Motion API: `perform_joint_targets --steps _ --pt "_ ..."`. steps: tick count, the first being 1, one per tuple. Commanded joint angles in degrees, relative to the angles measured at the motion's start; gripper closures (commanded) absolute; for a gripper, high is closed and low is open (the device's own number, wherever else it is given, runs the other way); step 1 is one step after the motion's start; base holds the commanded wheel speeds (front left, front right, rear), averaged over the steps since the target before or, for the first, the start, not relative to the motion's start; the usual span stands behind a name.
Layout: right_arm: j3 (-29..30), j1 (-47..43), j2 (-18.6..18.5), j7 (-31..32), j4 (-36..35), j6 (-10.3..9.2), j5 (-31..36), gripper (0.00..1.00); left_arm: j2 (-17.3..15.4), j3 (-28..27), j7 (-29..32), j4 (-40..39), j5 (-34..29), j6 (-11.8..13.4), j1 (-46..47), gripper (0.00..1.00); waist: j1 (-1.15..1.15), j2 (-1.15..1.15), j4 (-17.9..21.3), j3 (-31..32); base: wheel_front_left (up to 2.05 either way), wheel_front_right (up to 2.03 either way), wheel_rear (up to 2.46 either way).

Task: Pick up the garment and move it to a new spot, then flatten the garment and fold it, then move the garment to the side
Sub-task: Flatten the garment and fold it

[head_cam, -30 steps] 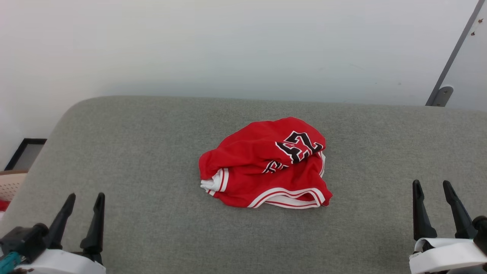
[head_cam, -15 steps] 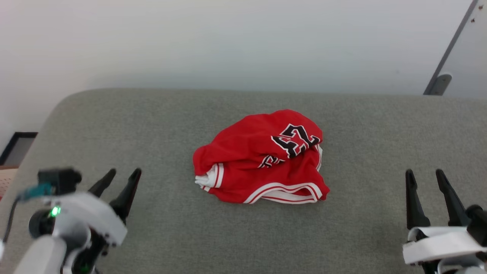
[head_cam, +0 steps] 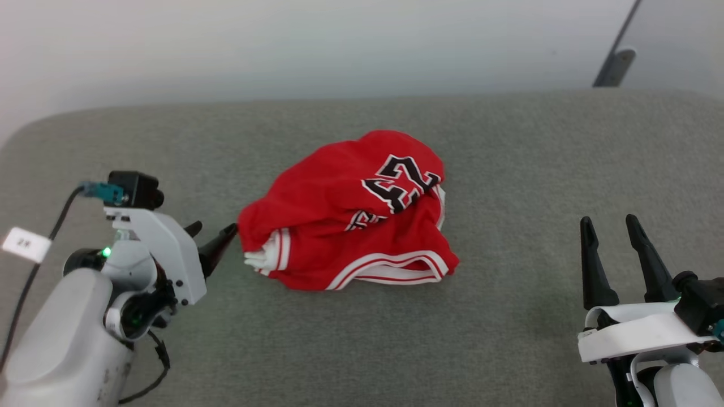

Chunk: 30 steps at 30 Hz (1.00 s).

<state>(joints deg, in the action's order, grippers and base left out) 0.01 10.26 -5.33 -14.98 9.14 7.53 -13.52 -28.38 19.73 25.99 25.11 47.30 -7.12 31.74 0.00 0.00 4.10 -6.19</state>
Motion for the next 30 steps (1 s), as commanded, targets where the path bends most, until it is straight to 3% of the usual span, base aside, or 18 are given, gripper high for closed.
perform_joint_targets --steps 1,13,14,16,30 --pt "-0.02 0.69 0.18 -0.30 -0.18 -0.08 0.36 0.00 -0.08 0.72 0.66 1.62 -0.60 -0.24 1.45 0.00 0.00 0.00 2.60 -2.60 0.00 0.00 0.00" --pt "-0.36 1.49 0.98 -0.31 -0.61 -0.08 0.42 0.00 0.97 2.90 2.35 12.47 1.31 -0.40 6.63 0.00 0.00 0.00 5.34 -5.62 0.00 0.00 0.00" --pt "-0.31 1.49 1.01 -0.31 -0.63 -0.08 0.43 0.00 1.33 2.91 2.42 12.98 1.78 -0.42 6.77 0.25 0.00 0.00 5.37 -5.65 0.00 0.00 0.00" --pt "-0.17 1.50 1.08 -0.31 -0.64 -0.08 0.52 0.00 1.56 3.33 2.24 13.77 1.95 -0.45 7.42 1.00 0.00 0.00 5.37 -5.74 0.00 0.00 0.00" --pt "-0.40 2.05 1.64 -0.31 -0.74 -0.08 0.43 0.00 -1.31 7.53 0.04 10.36 1.28 -0.48 14.88 1.00 0.00 0.00 5.61 -6.82 0.00 0.00 0.00"
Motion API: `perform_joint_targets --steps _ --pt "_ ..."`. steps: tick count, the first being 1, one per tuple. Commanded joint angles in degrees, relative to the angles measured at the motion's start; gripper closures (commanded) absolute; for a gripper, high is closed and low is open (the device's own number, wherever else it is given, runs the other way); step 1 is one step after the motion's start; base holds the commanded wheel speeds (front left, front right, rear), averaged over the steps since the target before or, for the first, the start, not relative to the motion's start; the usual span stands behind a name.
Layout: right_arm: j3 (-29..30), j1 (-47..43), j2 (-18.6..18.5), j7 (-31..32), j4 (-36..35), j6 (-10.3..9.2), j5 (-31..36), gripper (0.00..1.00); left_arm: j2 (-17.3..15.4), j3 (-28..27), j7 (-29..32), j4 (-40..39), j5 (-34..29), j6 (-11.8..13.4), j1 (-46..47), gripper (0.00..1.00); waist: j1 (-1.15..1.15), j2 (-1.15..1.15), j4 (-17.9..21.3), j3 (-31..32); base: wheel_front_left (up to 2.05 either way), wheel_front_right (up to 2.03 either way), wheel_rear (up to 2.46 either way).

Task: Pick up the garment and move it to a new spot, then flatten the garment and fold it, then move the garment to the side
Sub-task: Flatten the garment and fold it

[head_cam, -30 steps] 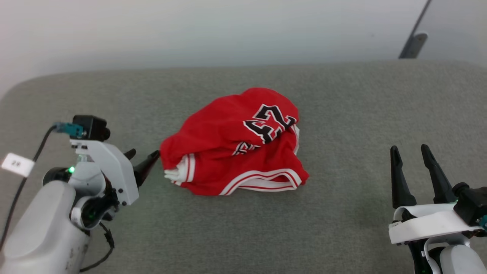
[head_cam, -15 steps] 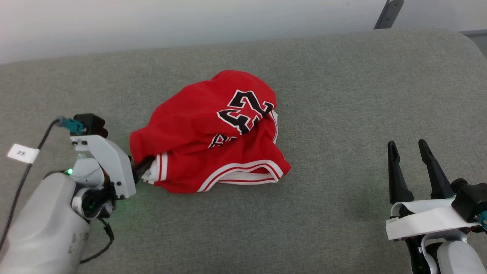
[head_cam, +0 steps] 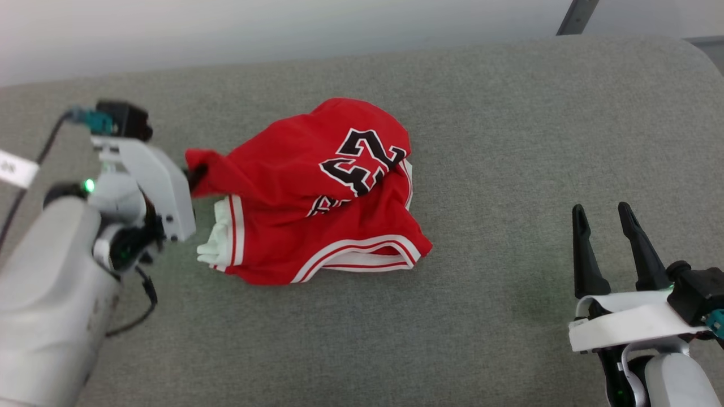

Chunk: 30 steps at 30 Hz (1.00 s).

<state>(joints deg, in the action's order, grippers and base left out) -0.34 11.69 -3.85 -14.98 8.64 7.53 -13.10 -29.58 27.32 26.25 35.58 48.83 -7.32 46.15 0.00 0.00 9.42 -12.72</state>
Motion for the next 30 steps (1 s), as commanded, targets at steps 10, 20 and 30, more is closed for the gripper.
perform_joint_targets --steps 10,20,30 --pt "-1.95 3.19 0.69 -0.31 -0.11 -0.08 -0.91 0.00 -0.64 4.94 -7.82 3.35 -6.76 -0.28 9.60 0.12 0.00 0.00 3.97 -4.15 0.00 0.00 0.00" --pt "-0.97 2.74 0.97 -0.31 0.05 -0.08 -1.07 0.00 -1.65 10.46 -2.54 8.27 -0.98 -0.24 11.03 0.00 0.00 0.00 4.04 -4.36 0.00 0.00 0.00" --pt "-0.40 1.58 0.97 -0.31 0.03 -0.08 -1.33 0.00 -3.81 12.35 8.12 6.86 4.12 1.11 8.17 0.00 0.00 0.00 1.73 -2.74 0.00 0.00 0.00"
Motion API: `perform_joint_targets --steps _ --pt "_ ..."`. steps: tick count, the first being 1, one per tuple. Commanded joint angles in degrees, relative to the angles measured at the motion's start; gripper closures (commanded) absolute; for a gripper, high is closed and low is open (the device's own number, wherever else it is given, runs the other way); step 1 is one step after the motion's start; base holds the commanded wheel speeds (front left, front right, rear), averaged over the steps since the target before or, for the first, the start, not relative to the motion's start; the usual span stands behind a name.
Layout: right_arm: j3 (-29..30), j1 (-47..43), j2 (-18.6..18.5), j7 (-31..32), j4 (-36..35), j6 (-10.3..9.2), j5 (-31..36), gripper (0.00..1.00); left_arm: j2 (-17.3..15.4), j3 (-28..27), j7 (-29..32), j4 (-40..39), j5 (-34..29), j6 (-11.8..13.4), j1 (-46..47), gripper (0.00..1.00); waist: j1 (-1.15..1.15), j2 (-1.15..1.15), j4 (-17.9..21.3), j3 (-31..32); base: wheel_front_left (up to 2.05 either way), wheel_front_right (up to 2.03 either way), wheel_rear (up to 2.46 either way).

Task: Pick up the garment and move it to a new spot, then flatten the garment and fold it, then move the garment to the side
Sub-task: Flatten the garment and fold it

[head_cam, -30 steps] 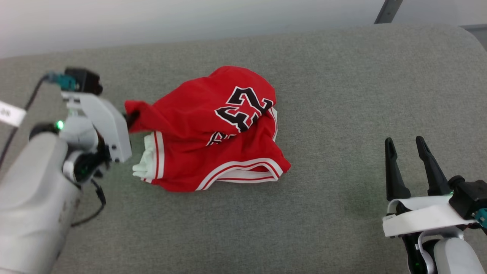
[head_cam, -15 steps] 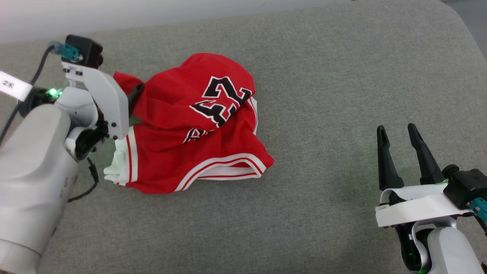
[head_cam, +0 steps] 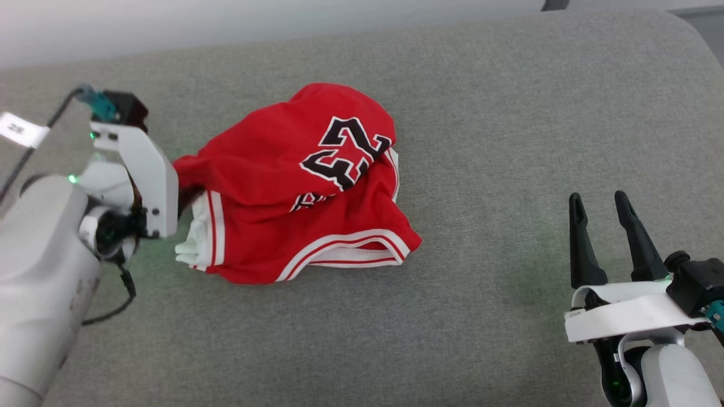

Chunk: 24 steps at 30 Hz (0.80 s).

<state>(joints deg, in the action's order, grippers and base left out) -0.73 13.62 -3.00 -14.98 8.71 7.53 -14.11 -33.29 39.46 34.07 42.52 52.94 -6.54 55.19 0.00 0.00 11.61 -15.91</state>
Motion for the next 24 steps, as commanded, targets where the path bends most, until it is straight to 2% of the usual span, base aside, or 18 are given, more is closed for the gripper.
perform_joint_targets --steps 1,8,17,22,23,24 --pt "-0.02 -0.42 0.14 -0.31 -0.01 -0.08 -0.33 0.00 -0.30 0.36 1.76 -0.21 0.48 1.03 -1.33 0.00 0.00 0.00 -0.65 0.63 0.00 0.00 0.00" --pt "-0.20 -1.14 0.14 -0.31 0.28 -0.08 -0.11 0.00 0.15 -0.25 8.73 -3.06 4.53 4.82 -5.61 0.00 0.00 0.00 -1.38 1.69 0.00 0.00 0.00" --pt "-0.57 -1.61 0.14 -0.32 0.22 -0.08 0.33 0.00 1.64 -1.00 12.11 -7.68 8.61 8.13 -10.65 0.00 0.00 0.00 -1.55 2.36 0.00 0.00 0.00" --pt "-0.42 -2.00 0.14 -0.31 0.07 -0.08 0.37 0.00 0.81 -1.11 14.43 -10.75 10.03 9.84 -12.32 0.00 0.00 0.00 -1.66 2.44 0.00 0.00 0.00" --pt "-0.36 -2.05 0.14 -0.32 0.01 -0.08 0.37 0.00 0.66 -0.97 14.64 -11.45 9.96 10.06 -12.73 0.22 0.00 0.00 -1.70 2.42 0.00 0.00 0.00" --pt "-0.31 -2.07 0.14 -0.31 -0.01 -0.08 0.38 0.00 0.60 -1.04 14.49 -12.11 10.07 10.32 -13.15 0.51 0.00 0.00 -1.75 2.38 0.00 0.00 0.00"
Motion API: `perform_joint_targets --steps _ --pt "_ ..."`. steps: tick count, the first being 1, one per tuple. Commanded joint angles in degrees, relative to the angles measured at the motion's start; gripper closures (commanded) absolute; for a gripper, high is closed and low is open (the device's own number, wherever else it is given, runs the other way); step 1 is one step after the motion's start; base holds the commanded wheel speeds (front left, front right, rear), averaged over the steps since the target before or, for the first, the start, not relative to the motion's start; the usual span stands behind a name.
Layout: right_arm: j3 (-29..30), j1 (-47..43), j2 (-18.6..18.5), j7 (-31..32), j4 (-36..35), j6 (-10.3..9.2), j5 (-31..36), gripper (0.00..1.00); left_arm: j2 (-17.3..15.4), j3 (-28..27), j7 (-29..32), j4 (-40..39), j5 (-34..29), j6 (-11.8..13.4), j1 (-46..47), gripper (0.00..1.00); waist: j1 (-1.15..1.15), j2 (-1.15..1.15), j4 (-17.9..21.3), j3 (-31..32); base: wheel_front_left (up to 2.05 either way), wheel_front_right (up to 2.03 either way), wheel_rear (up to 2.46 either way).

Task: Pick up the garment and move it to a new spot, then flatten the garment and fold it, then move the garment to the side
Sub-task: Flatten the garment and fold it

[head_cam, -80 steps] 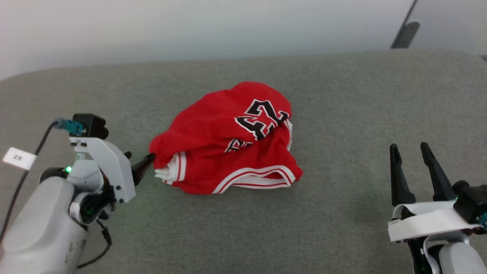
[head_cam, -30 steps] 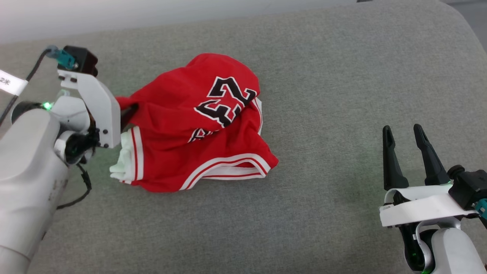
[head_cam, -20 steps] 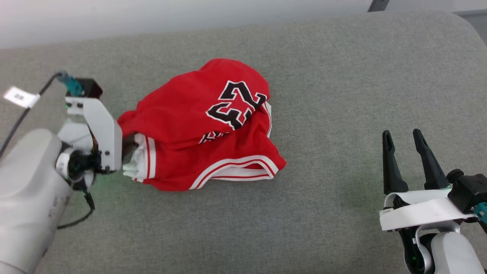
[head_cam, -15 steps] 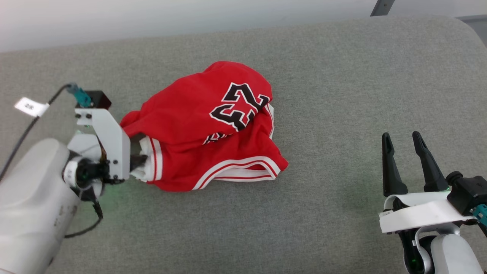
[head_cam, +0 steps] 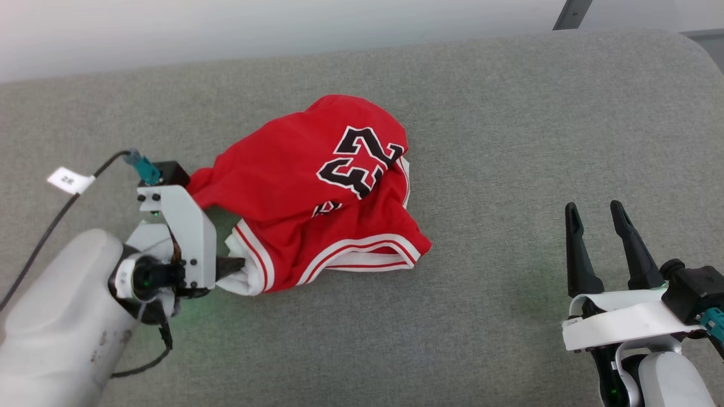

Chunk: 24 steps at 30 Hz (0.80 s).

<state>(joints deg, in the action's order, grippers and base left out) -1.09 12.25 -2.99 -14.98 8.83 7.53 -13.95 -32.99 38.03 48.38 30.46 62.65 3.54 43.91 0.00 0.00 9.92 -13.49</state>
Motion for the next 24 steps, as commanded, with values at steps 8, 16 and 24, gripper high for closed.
perform_joint_targets --steps 8,16,24 --pt "-0.01 -0.19 0.13 -0.31 -0.02 -0.08 0.28 0.00 -0.29 -0.22 -1.34 -2.85 0.45 0.96 -3.48 1.00 0.00 0.00 -0.63 -0.27 0.00 0.00 0.00" --pt "0.52 -0.56 0.13 -0.31 0.05 -0.08 0.52 0.00 -2.74 -0.96 -2.57 -6.80 -1.11 2.19 -2.16 1.00 0.00 0.00 -1.57 0.37 0.00 0.00 0.00" --pt "0.62 -1.09 0.12 -0.31 0.27 -0.08 0.76 0.00 -5.36 -2.29 -2.72 -14.33 -0.94 4.22 -3.23 1.00 0.00 0.00 -2.65 1.42 0.00 0.00 0.00"
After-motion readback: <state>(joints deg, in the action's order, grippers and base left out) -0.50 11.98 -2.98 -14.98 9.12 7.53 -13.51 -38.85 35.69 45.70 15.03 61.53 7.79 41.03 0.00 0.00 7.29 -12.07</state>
